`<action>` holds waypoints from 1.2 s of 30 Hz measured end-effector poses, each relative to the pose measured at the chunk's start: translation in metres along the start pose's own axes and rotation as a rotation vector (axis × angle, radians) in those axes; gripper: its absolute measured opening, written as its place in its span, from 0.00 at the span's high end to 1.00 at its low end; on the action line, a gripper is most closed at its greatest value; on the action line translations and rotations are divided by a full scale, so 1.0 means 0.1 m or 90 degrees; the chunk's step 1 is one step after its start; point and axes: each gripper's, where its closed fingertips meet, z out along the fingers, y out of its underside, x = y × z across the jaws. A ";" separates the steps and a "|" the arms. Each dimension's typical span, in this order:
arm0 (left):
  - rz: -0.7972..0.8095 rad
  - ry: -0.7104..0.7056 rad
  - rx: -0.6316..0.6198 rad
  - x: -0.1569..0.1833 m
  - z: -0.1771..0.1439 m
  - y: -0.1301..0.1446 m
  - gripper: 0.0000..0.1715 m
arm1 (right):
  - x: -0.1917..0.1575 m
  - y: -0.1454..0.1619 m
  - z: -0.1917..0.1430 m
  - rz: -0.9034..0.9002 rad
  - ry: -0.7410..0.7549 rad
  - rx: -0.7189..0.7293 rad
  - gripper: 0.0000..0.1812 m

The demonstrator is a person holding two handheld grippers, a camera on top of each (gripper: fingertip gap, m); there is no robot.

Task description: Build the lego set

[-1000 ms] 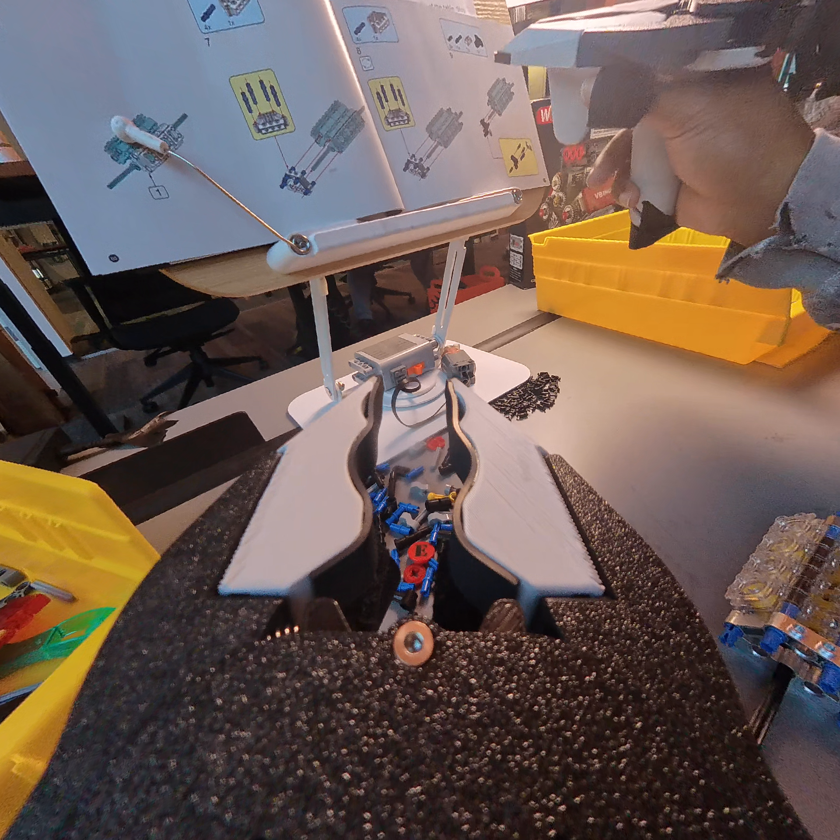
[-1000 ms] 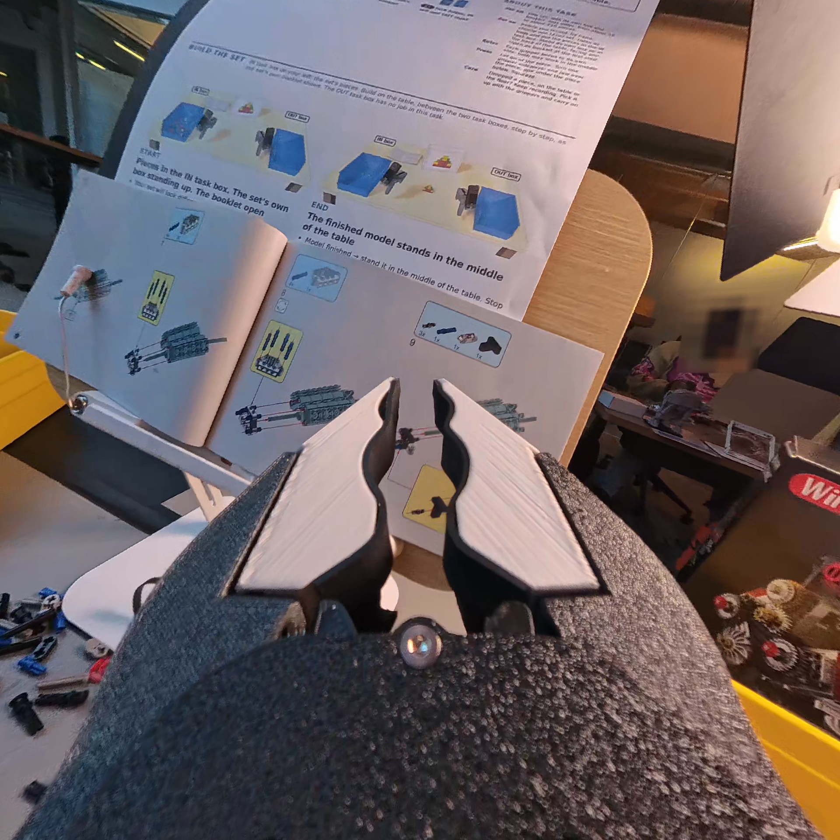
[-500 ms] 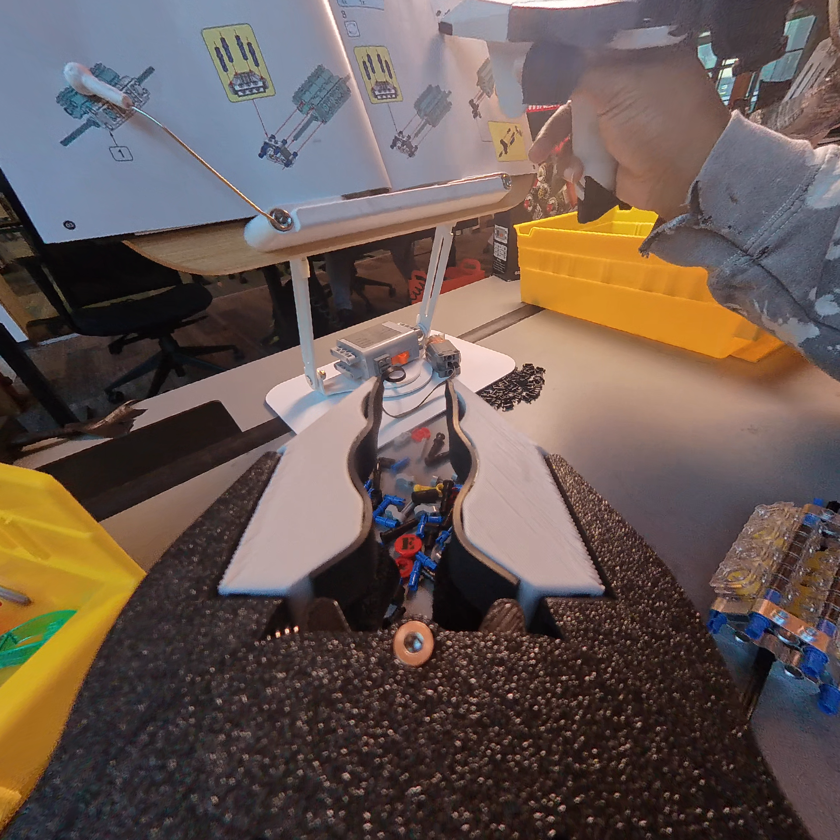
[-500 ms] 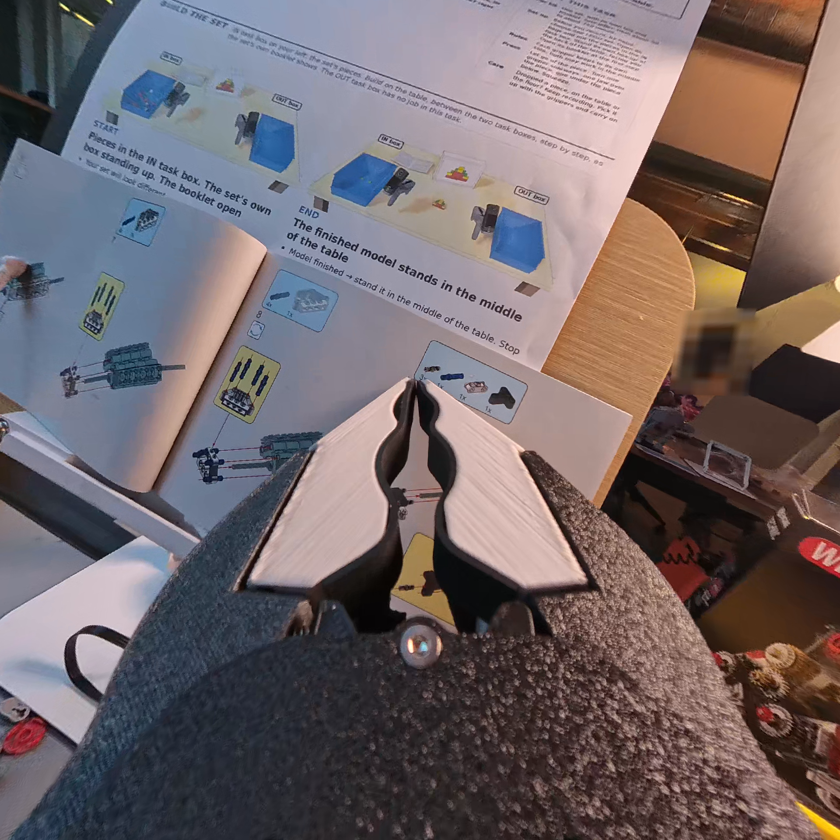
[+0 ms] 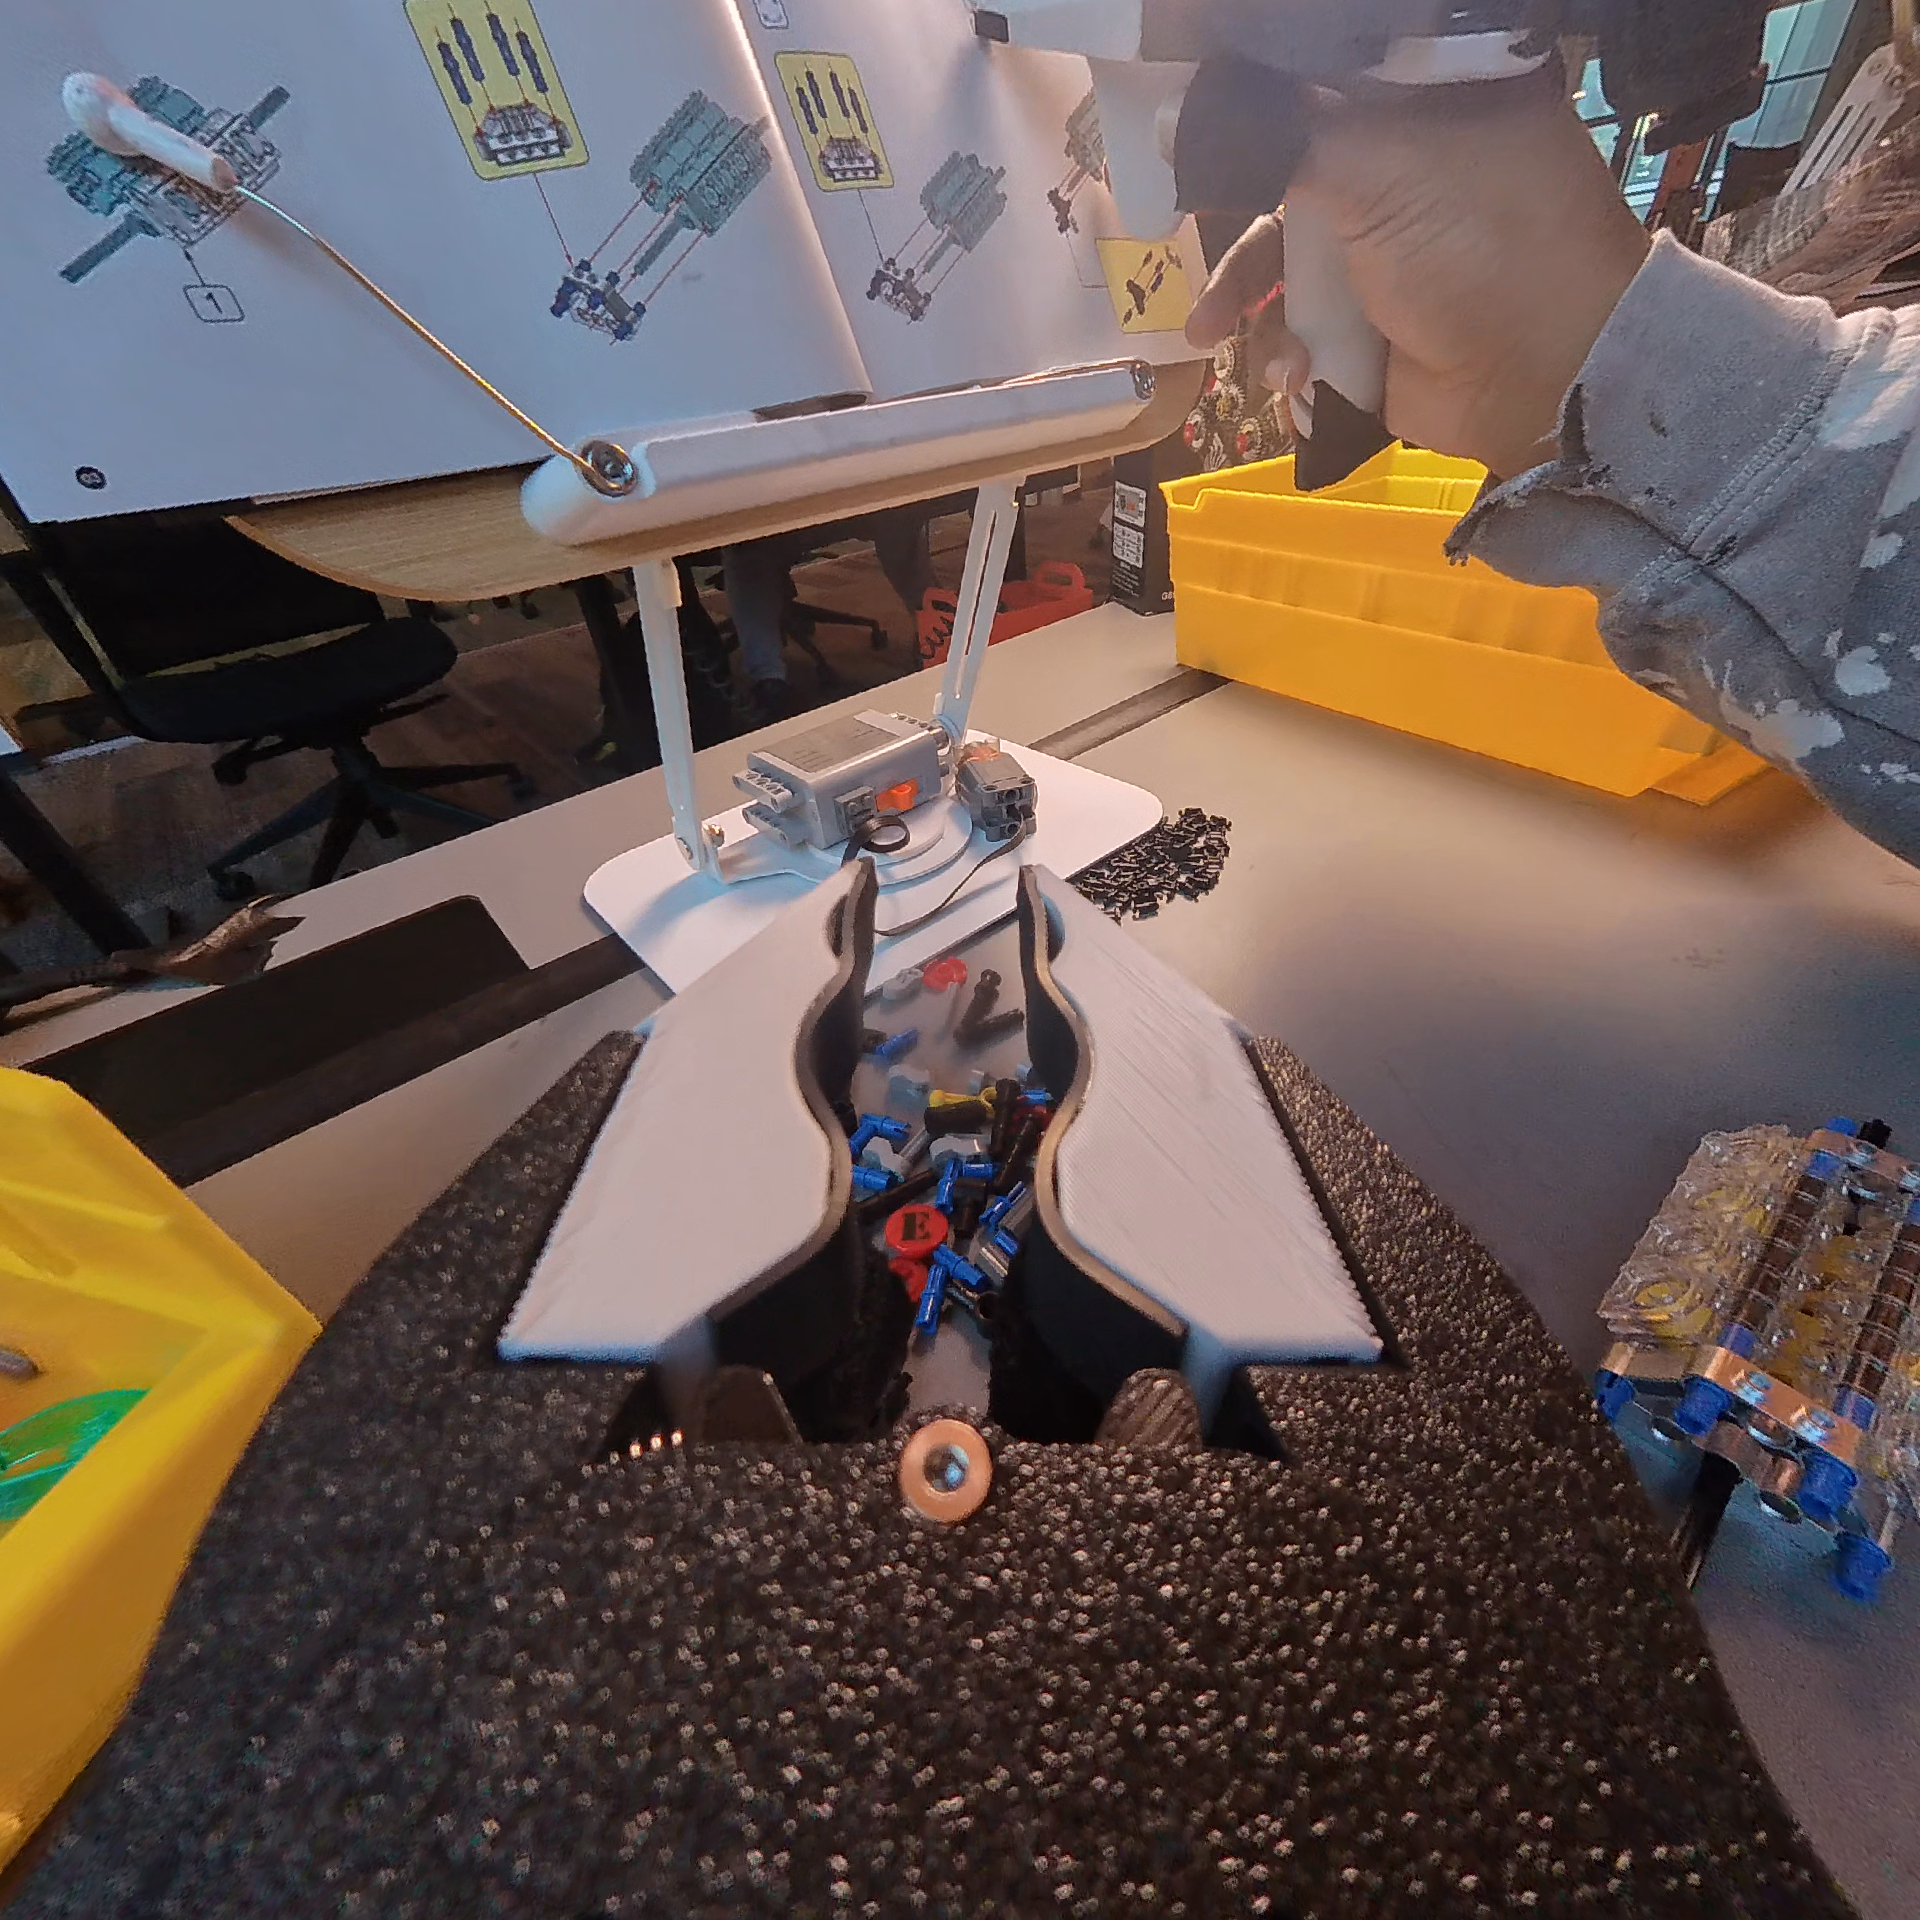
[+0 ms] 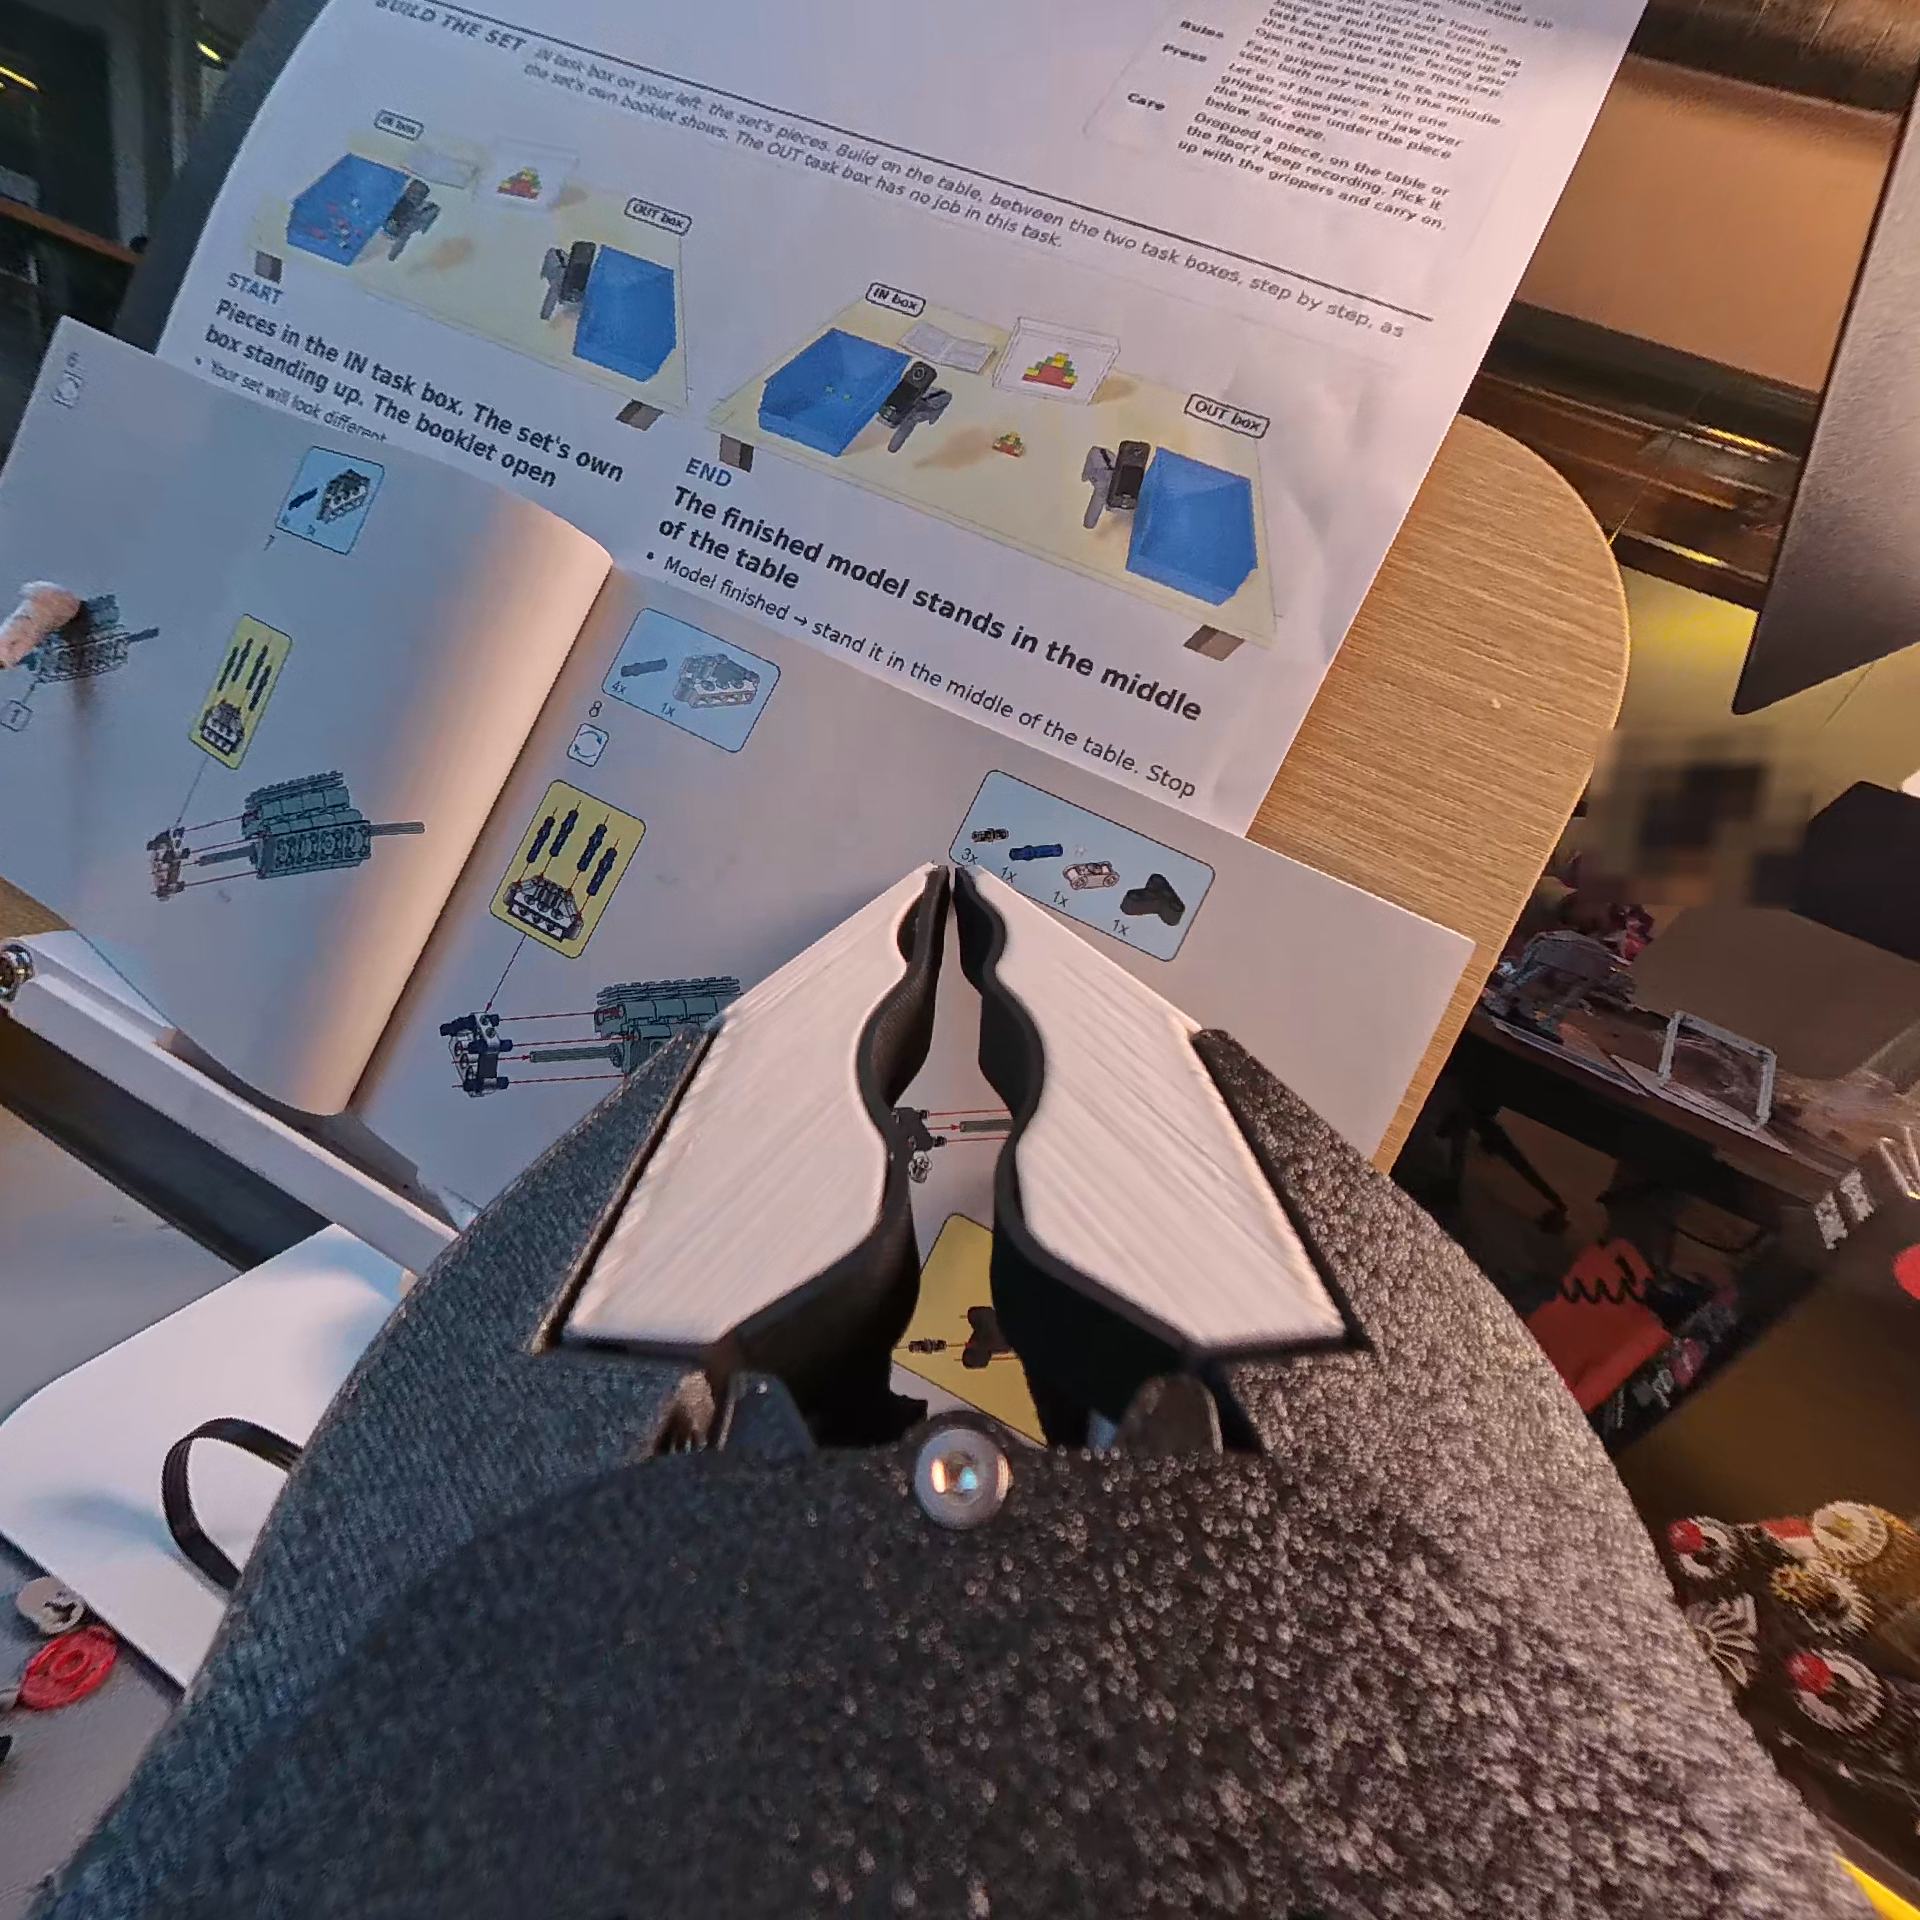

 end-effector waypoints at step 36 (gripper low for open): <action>0.060 0.145 -0.414 -0.19 -0.38 0.93 0.83 | -1.99 1.37 -1.74 -0.094 -0.497 -0.340 0.88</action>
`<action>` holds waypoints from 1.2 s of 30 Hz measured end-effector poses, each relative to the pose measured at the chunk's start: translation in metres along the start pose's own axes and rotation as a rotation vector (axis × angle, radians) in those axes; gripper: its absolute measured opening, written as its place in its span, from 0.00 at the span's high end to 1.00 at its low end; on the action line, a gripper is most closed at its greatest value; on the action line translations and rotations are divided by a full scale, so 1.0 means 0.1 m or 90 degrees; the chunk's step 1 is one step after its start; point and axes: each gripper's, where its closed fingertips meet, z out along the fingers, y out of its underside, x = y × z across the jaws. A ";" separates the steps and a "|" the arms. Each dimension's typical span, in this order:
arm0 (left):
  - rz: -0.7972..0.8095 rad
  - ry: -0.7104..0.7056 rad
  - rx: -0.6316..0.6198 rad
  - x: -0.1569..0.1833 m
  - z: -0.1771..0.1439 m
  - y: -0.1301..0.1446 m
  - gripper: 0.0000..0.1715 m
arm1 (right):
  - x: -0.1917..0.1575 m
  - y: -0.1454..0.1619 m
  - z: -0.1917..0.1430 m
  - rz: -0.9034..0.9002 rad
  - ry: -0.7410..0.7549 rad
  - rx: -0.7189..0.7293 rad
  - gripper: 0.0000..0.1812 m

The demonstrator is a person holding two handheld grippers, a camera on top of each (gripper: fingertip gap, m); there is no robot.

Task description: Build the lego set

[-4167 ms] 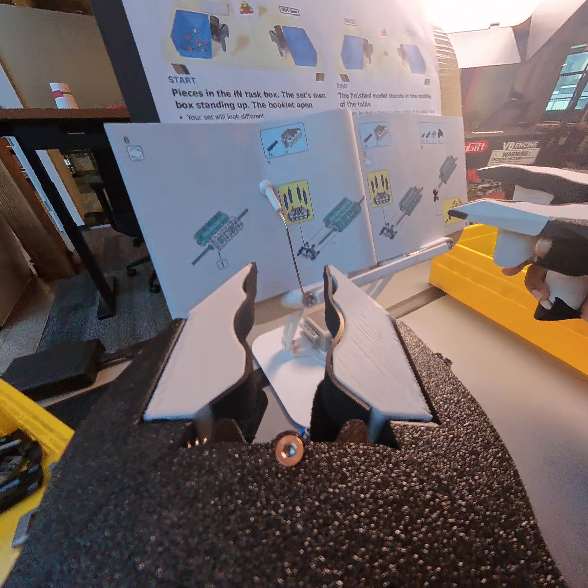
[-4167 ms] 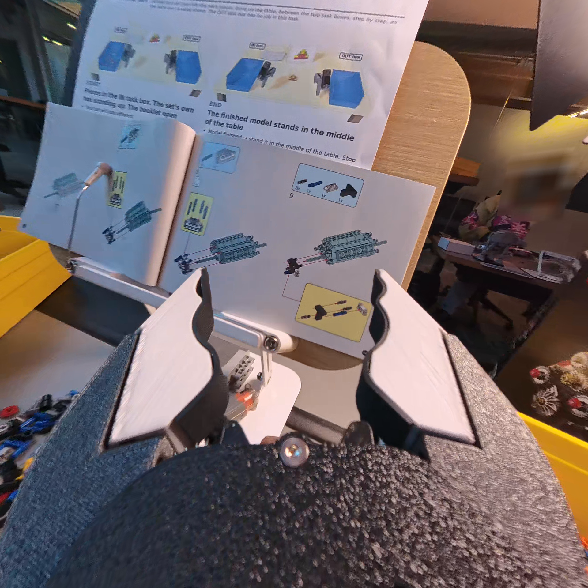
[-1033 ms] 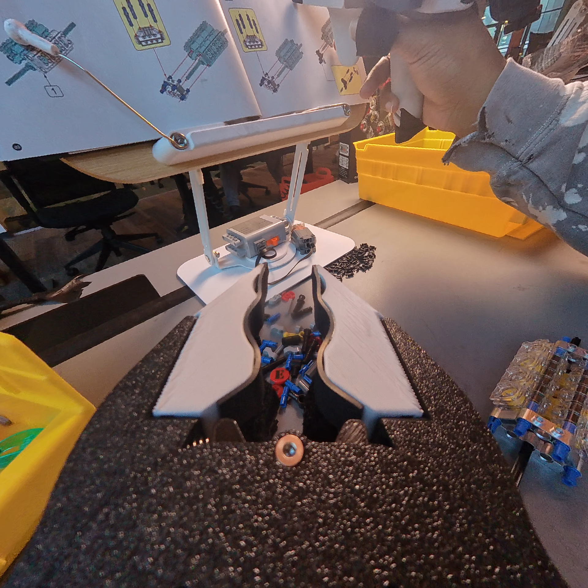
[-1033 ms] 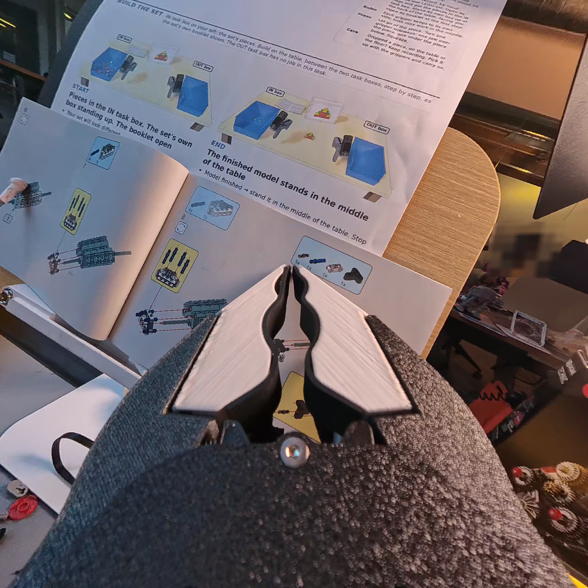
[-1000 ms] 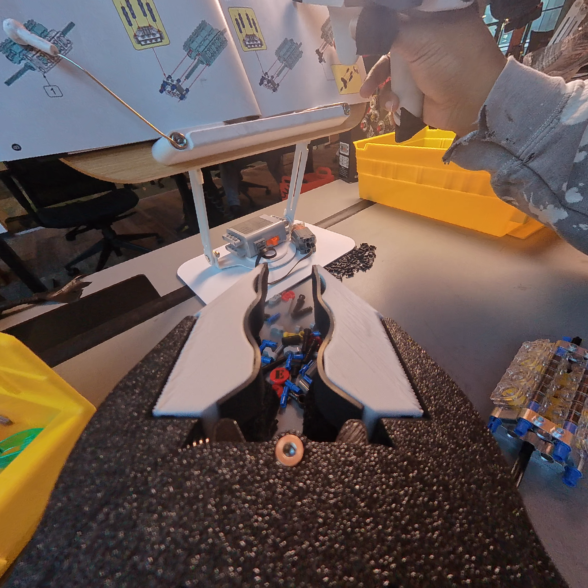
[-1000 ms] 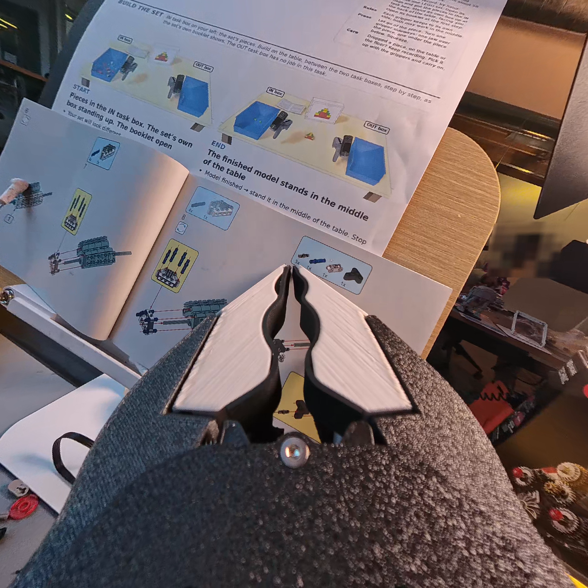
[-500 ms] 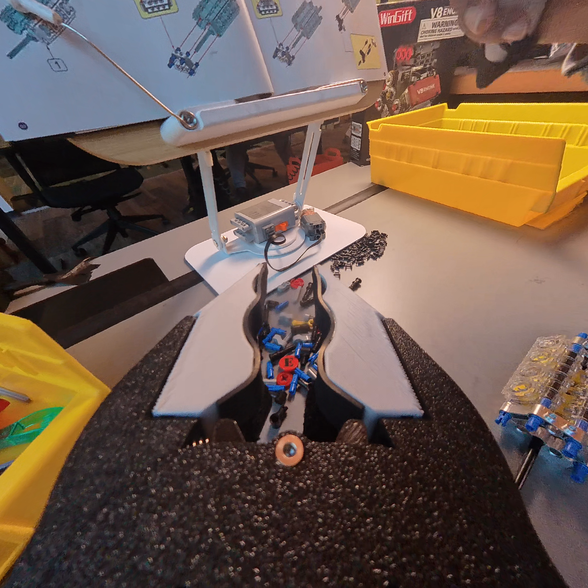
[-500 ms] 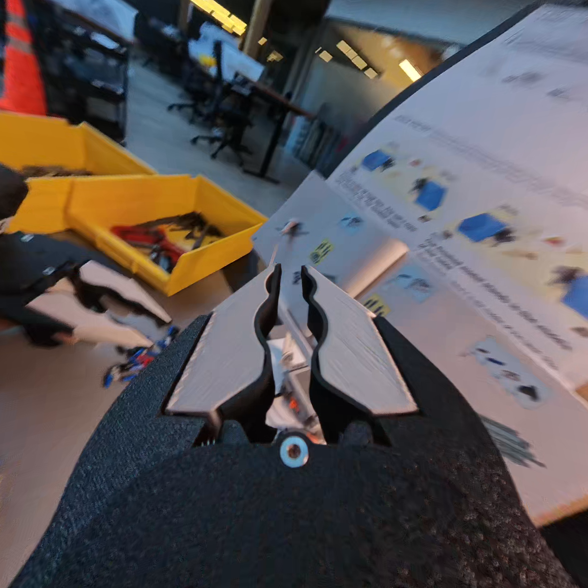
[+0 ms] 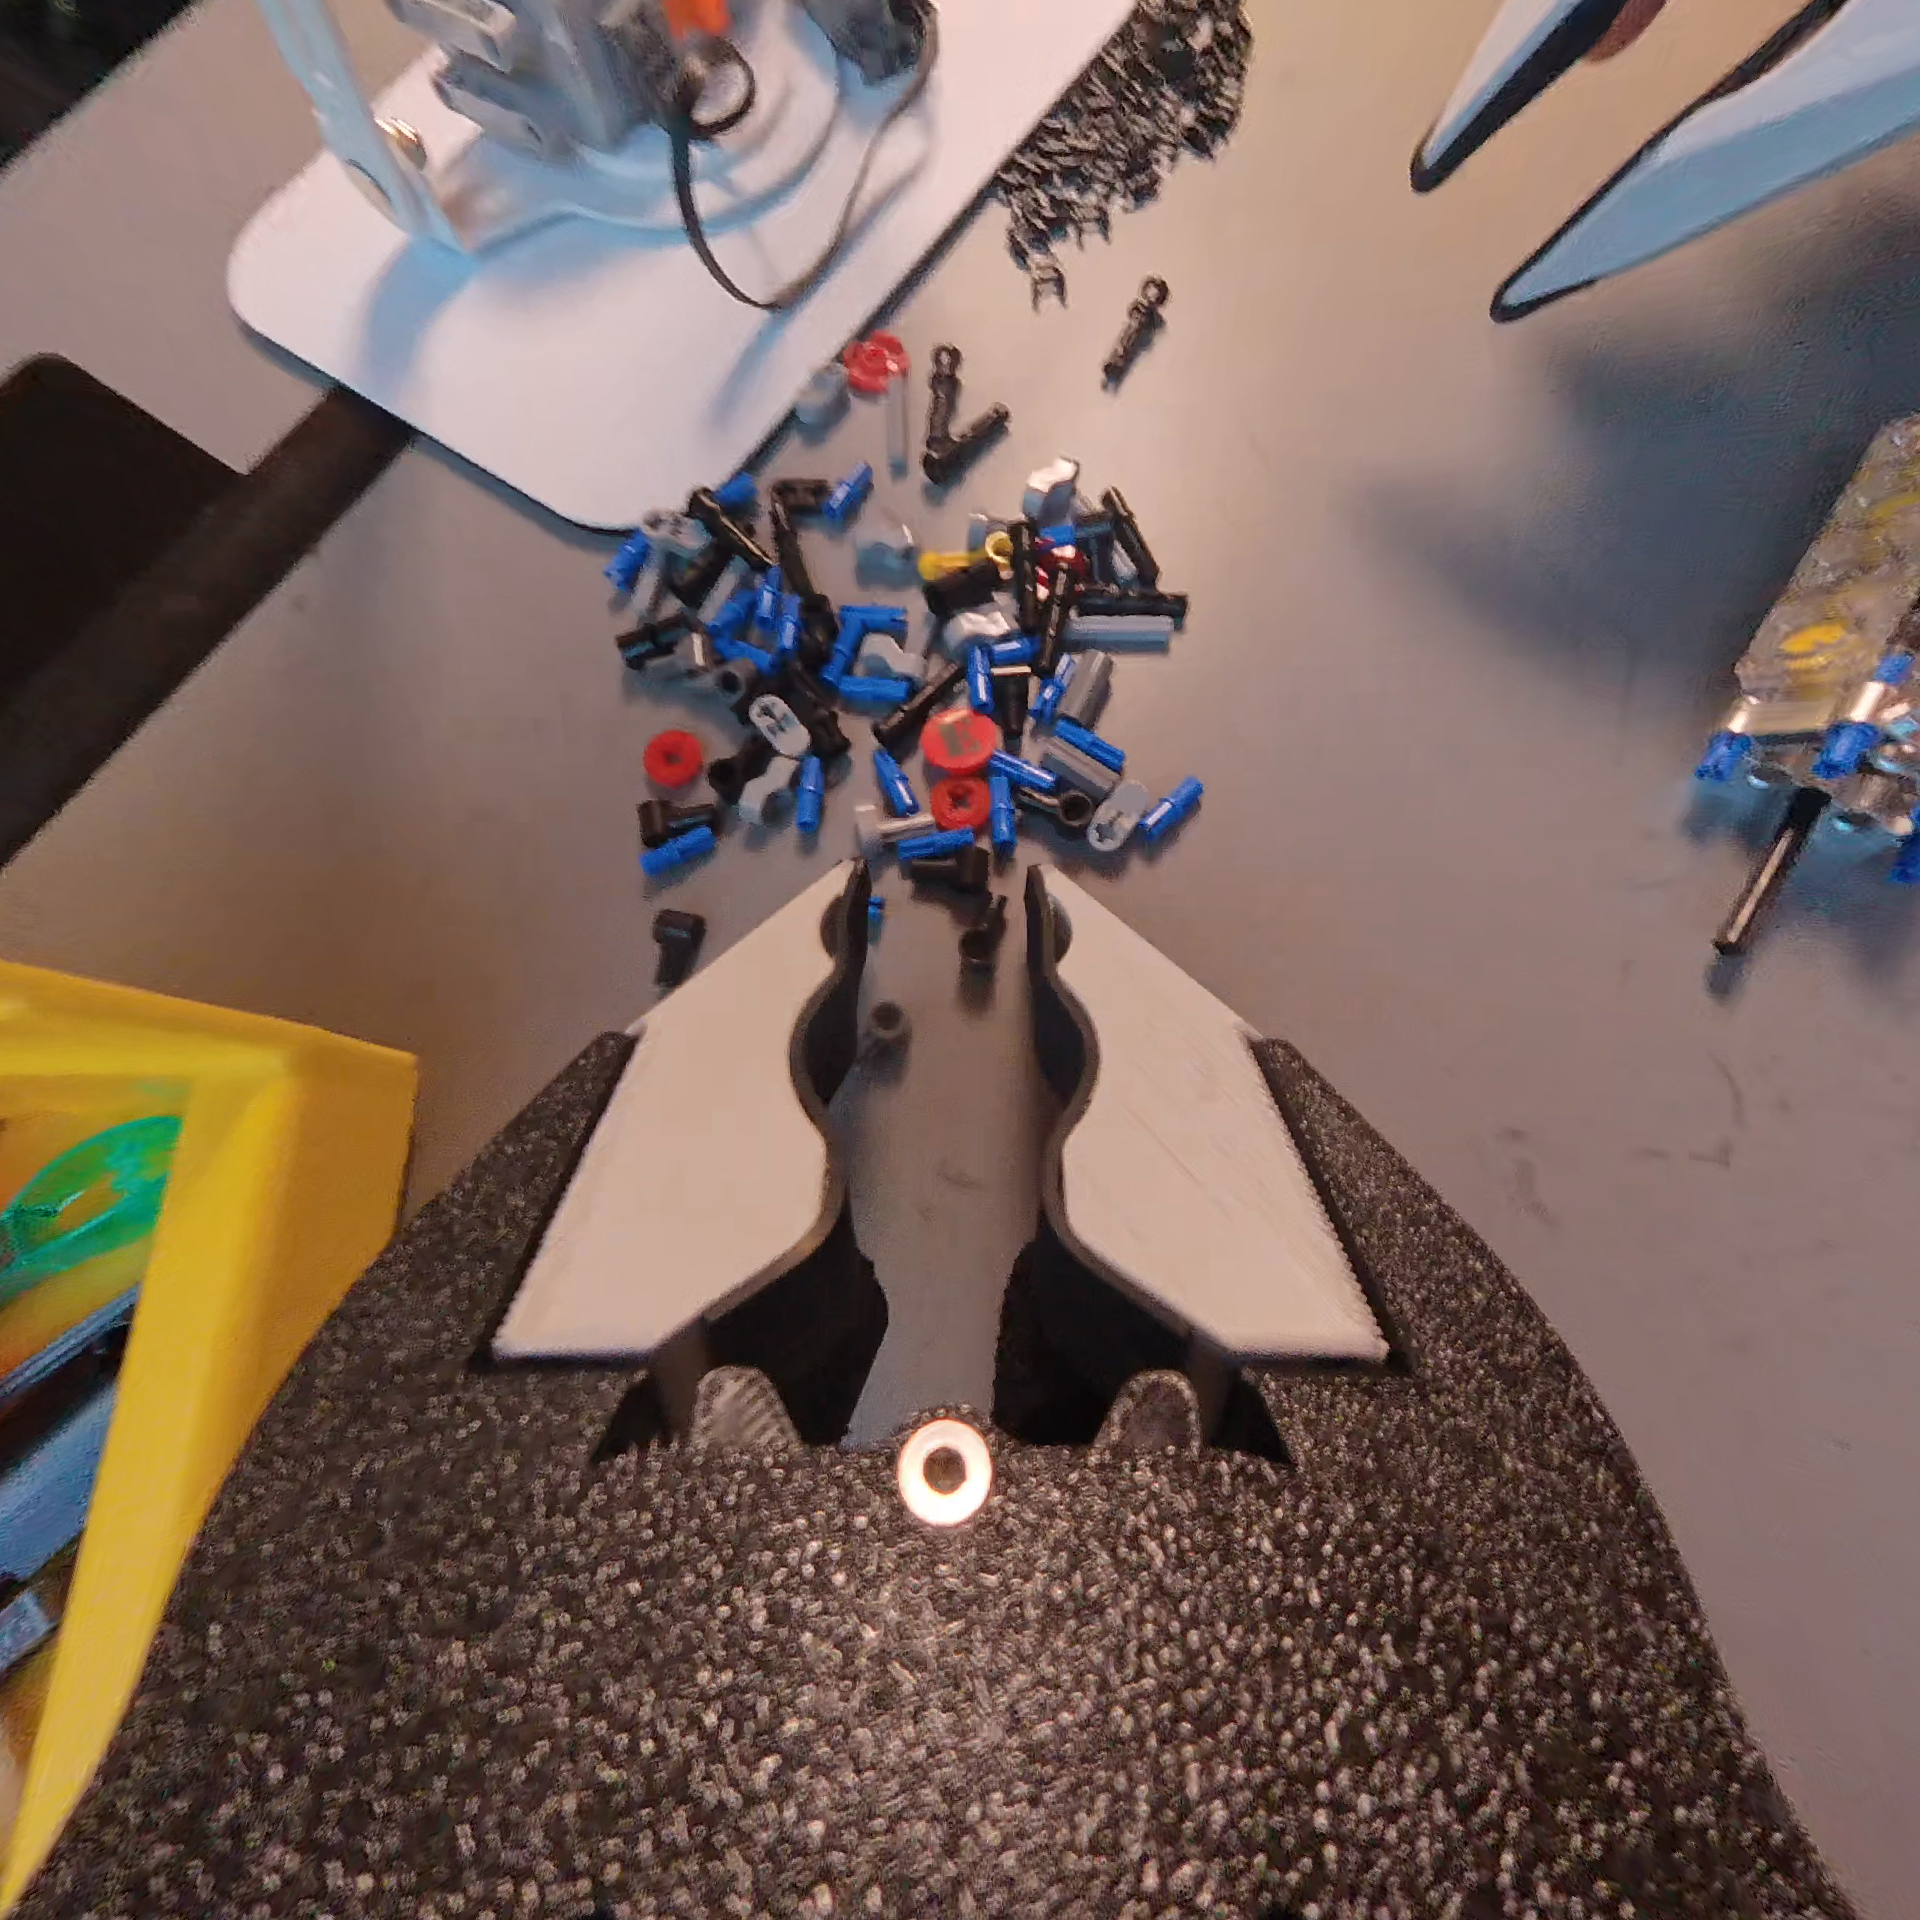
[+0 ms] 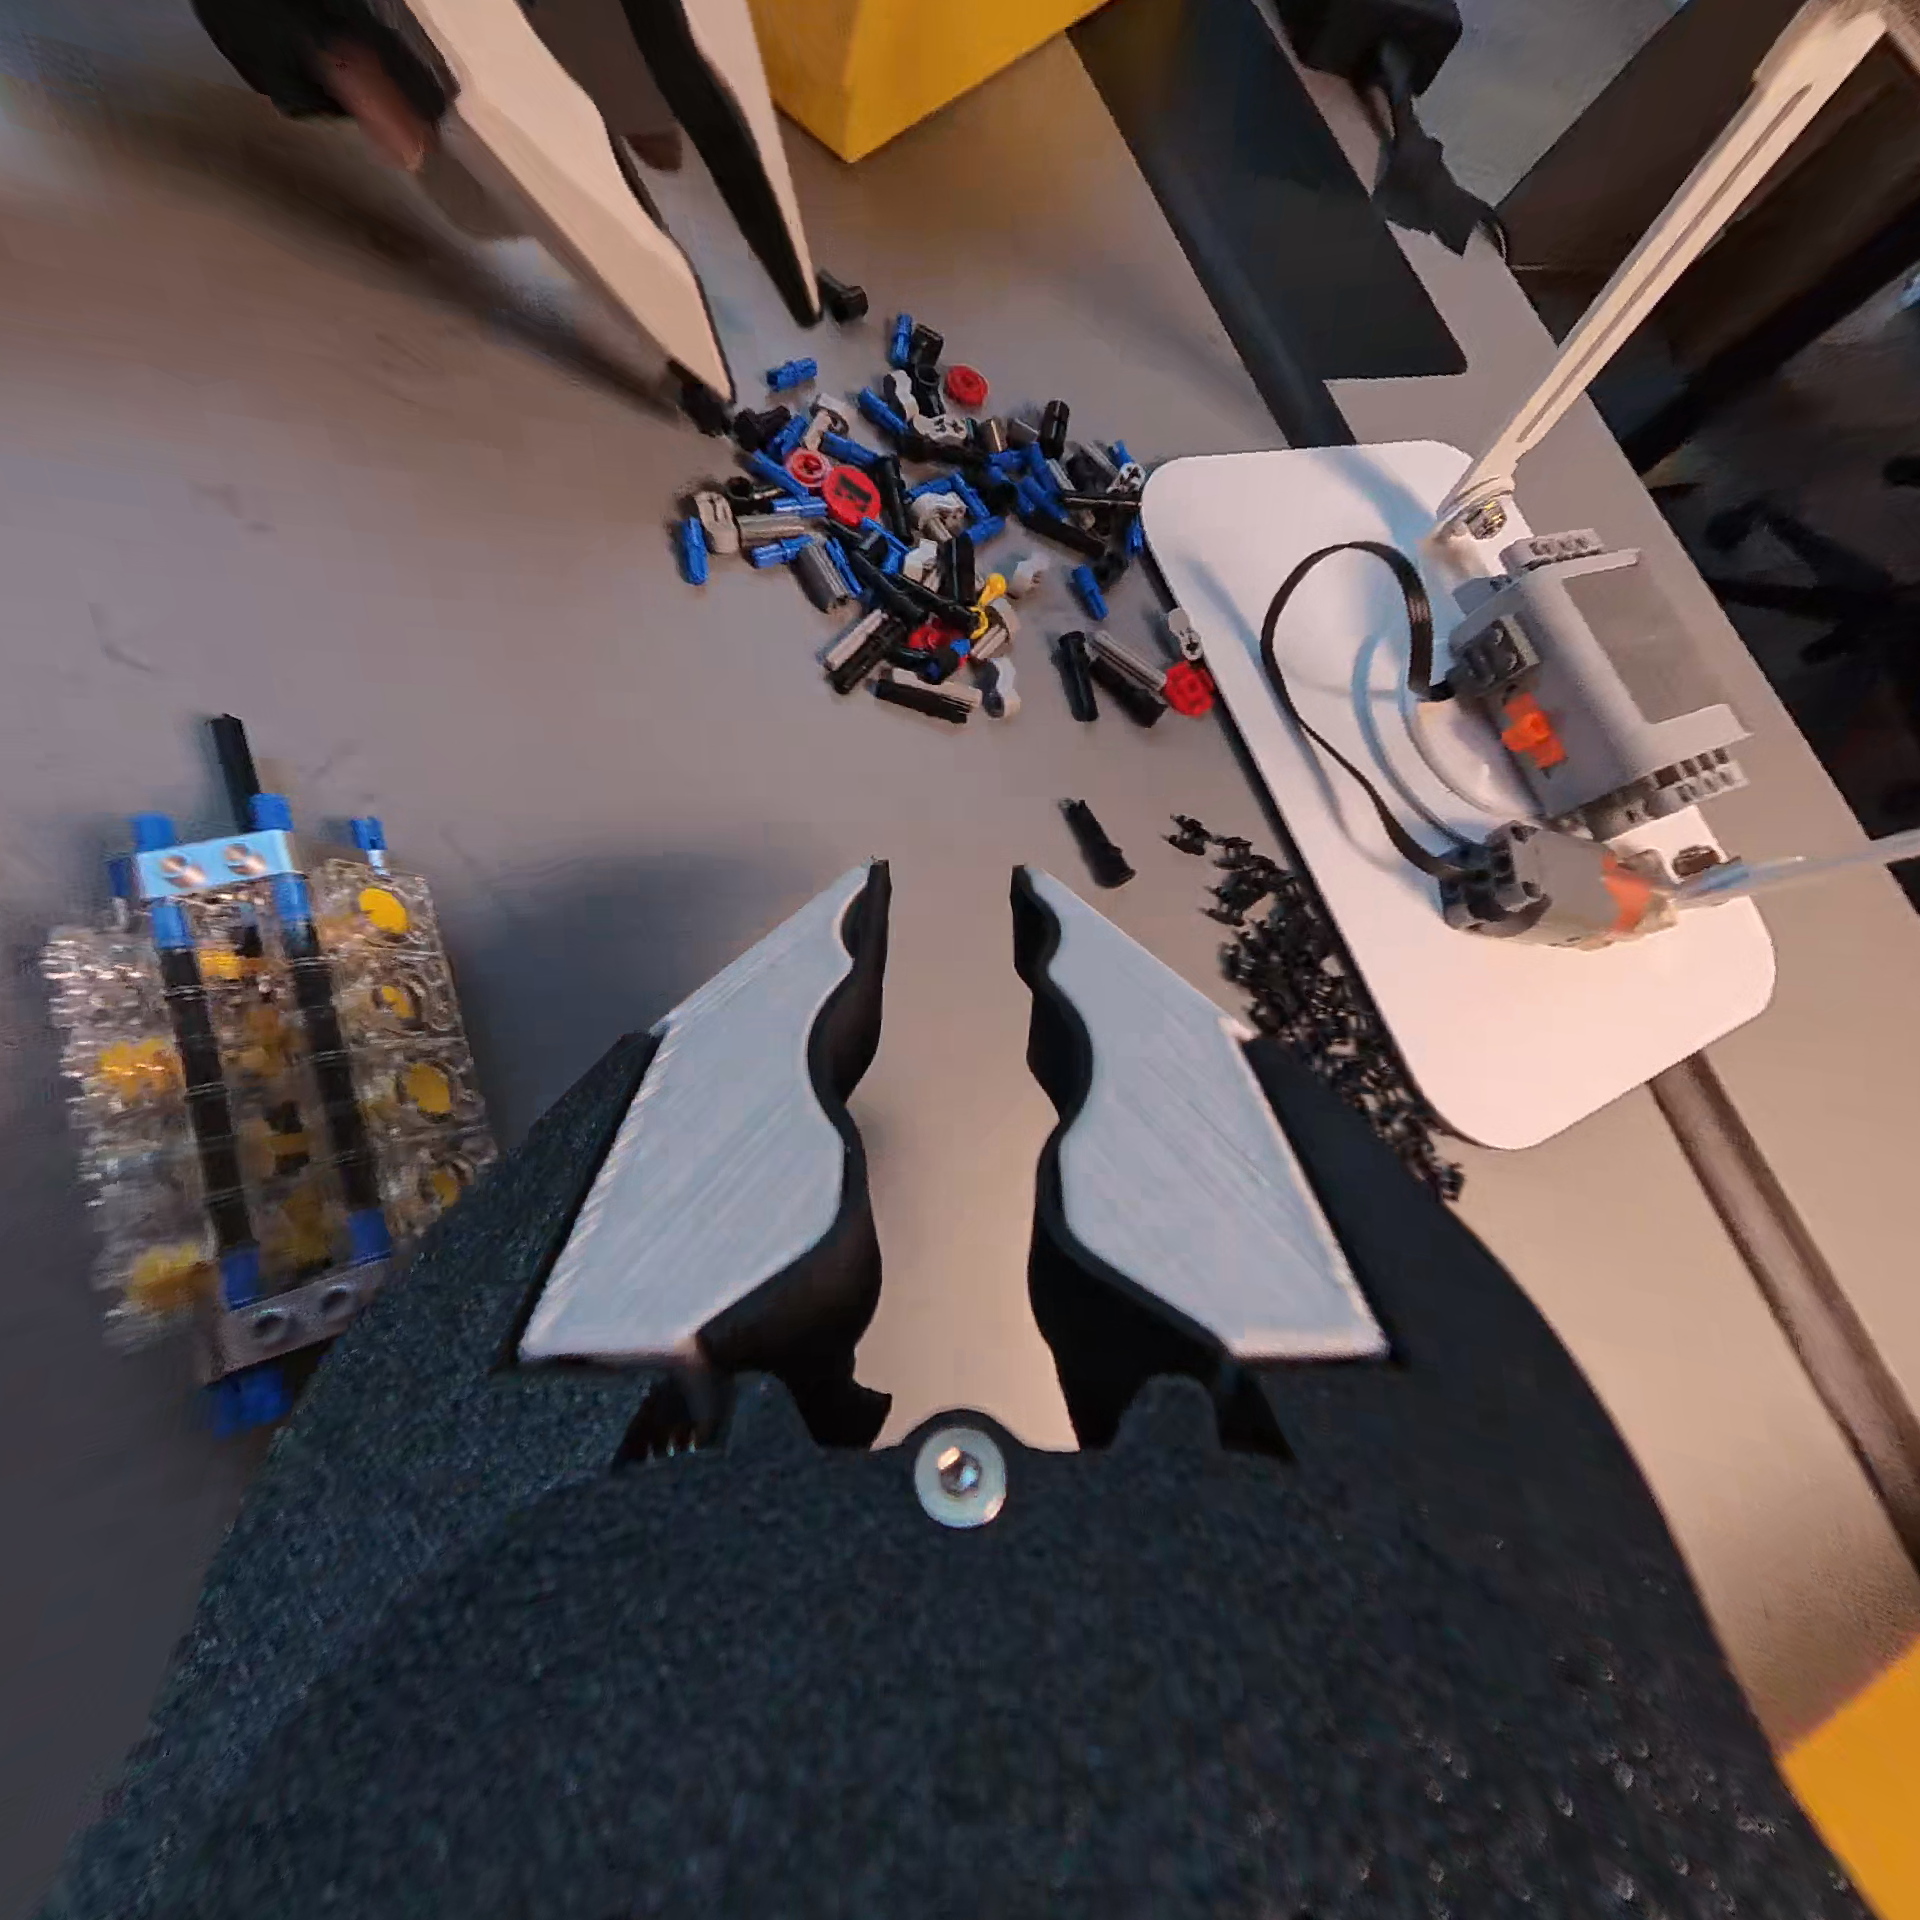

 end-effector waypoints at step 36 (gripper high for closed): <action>0.018 -0.074 0.132 -0.12 -0.03 -0.31 0.82 | 0.01 -0.08 -0.83 0.167 0.115 0.214 0.88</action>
